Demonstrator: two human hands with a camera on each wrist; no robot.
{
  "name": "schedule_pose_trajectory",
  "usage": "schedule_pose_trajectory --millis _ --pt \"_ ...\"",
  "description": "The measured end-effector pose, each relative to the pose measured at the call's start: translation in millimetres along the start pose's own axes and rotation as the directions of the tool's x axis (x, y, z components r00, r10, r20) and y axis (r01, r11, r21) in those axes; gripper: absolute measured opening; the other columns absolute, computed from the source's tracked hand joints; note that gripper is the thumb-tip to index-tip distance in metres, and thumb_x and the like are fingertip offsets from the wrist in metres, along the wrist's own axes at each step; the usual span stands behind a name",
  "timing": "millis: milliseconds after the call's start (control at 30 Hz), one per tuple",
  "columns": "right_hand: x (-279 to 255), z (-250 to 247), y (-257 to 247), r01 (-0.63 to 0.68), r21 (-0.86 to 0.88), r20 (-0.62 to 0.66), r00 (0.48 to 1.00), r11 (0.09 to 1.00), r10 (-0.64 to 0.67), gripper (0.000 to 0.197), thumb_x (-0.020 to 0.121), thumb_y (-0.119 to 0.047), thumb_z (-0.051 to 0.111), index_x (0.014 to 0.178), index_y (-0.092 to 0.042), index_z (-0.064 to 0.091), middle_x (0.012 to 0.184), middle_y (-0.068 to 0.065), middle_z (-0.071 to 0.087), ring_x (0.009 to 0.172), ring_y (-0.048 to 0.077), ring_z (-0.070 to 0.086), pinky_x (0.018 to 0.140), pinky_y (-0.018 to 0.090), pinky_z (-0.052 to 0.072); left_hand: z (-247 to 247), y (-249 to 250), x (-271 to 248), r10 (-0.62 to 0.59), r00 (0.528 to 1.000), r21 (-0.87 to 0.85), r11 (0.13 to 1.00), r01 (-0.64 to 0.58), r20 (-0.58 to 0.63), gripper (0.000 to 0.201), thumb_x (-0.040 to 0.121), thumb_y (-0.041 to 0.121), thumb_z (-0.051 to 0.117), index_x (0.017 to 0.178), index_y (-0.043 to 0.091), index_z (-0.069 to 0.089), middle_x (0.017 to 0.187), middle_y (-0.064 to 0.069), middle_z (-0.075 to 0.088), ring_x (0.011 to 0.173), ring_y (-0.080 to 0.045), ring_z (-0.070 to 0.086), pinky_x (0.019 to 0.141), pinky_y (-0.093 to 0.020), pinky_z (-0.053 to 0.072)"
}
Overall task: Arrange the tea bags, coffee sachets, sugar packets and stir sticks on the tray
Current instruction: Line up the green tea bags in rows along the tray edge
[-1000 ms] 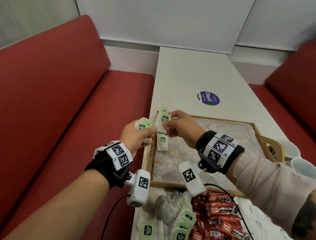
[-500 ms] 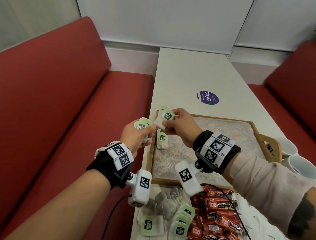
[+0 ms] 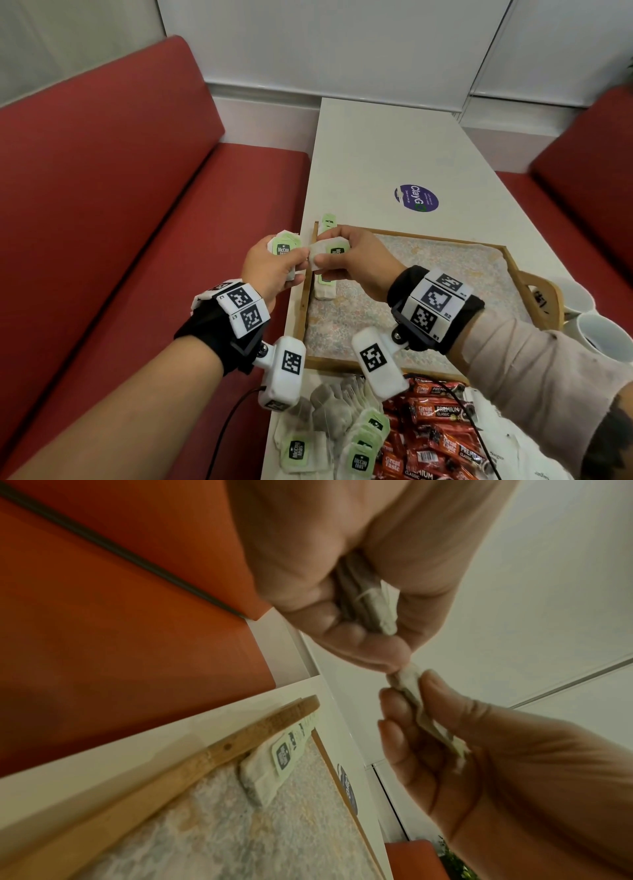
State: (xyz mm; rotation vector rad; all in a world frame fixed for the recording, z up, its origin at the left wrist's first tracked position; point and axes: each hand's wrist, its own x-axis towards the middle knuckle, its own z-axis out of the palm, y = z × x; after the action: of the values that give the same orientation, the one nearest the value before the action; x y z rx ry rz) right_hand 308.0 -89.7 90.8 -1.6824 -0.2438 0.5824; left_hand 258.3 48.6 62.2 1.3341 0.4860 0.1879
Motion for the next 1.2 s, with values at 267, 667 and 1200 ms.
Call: schedule_pose_trajectory --millis 267,667,1200 --pt "0.6 3.7 2.0 -0.044 0.039 -0.035 0.998 0.998 0.045 0.010 0.095 -0.011 0.055 0.086 -0.008 0.058 0.085 0.010 0.063 0.071 0.021 0.063 0.061 0.026 0.055 0.7 0.3 -3.5 0.024 1.000 0.016 1.000 -0.024 0.014 0.019 0.081 0.002 0.067 0.094 0.013 0.058 0.074 -0.006 0.064 0.066 -0.012 0.062 0.046 -0.017 0.047" --pt "2.2 2.3 1.5 -0.009 0.015 -0.075 0.997 1.000 0.010 0.009 0.093 -0.010 0.053 0.085 -0.010 0.056 0.073 0.010 0.061 0.057 0.018 0.059 0.060 0.030 0.053 4.2 2.3 -8.7 -0.009 0.999 0.060 0.998 0.006 0.052 0.020 0.081 -0.001 0.065 0.088 0.015 0.055 0.071 -0.007 0.058 0.047 -0.009 0.051 0.037 -0.014 0.038" --pt "32.5 -11.6 35.3 -0.138 -0.643 0.118 0.954 0.753 0.275 0.031 0.079 -0.008 0.076 0.101 -0.008 0.055 0.081 0.013 0.070 0.061 0.018 0.064 0.059 0.026 0.052 -3.0 -13.0 4.7 -0.097 0.995 0.020 0.995 0.097 0.001 0.017 0.085 0.008 0.067 0.096 0.014 0.056 0.080 -0.006 0.060 0.057 -0.008 0.057 0.041 -0.014 0.044"
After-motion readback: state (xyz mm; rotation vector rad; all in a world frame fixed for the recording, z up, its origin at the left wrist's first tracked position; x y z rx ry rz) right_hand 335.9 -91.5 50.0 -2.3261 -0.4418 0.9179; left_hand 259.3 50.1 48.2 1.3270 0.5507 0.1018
